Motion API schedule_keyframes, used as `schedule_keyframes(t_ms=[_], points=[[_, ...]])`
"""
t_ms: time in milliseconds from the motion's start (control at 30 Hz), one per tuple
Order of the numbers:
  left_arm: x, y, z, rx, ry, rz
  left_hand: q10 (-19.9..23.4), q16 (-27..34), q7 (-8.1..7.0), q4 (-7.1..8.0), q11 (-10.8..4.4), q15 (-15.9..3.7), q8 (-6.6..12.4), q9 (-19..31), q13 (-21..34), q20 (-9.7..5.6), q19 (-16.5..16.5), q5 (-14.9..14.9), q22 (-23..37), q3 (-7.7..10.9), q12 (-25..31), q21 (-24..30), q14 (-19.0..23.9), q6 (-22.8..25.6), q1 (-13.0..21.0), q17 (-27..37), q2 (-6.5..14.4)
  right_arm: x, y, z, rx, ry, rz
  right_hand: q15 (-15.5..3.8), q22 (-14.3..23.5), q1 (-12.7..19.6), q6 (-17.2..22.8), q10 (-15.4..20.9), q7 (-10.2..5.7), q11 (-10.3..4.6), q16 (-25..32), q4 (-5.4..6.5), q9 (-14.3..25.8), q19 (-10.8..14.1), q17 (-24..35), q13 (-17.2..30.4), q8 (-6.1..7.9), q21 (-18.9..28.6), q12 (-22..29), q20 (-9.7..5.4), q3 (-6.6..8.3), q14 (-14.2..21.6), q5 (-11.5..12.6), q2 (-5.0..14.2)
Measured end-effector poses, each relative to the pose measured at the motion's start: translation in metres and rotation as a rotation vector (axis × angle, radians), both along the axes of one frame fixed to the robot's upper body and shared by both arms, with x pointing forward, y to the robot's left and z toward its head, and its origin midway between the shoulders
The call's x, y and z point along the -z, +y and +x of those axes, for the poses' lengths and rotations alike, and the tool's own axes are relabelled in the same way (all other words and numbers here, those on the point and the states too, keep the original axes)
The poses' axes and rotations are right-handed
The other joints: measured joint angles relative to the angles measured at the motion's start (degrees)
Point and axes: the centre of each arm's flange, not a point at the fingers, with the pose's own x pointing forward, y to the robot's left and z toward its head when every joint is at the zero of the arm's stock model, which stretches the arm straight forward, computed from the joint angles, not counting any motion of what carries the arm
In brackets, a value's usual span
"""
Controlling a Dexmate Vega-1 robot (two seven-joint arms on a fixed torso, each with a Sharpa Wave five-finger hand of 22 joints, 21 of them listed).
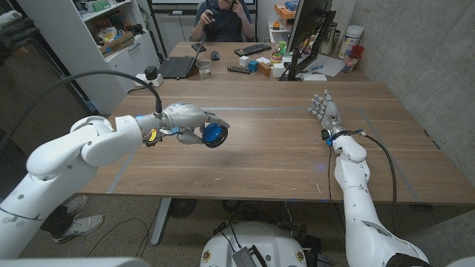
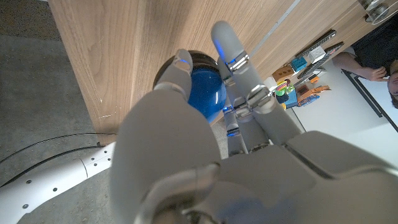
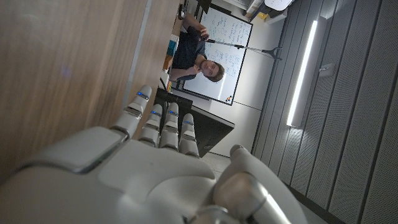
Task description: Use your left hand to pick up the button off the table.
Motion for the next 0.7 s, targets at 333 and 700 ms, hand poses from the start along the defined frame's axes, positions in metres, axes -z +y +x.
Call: schedule_keyframes(t_ms=[333,700], points=[[-0.010,0.003,-0.005,0.013,-0.021,-0.025,7.8,0.1,0.00,-0.23,4.20,-6.86,-0.26,0.0,0.0,-0.02,0.0,-0.2,0.0,0.23,0.0,0.2,6.3,0.0,0.0,0.2,0.0,-0.002,-0.001,0.002,0.001,-0.002,-0.003,0.00,0.0,0.0,0.0,0.0,0.00,0.00,0.0,-0.24,0.0,0.0,0.0,0.0,0.00,0.0,0.0,0.02,-0.24,0.0,0.5,0.00],[-0.017,0.006,-0.010,0.028,-0.031,-0.047,7.9,-0.3,0.00,-0.23,4.22,-9.10,-0.26,0.0,4.1,-0.27,-0.3,0.1,0.0,0.23,-0.1,0.6,7.2,0.0,0.0,0.3,0.0,-0.003,0.000,0.005,0.000,-0.001,-0.004,0.00,0.0,0.0,0.0,0.0,0.00,0.00,0.0,-0.24,0.0,-0.2,0.0,0.3,0.00,-0.3,0.0,0.22,-0.24,0.0,0.5,0.00]])
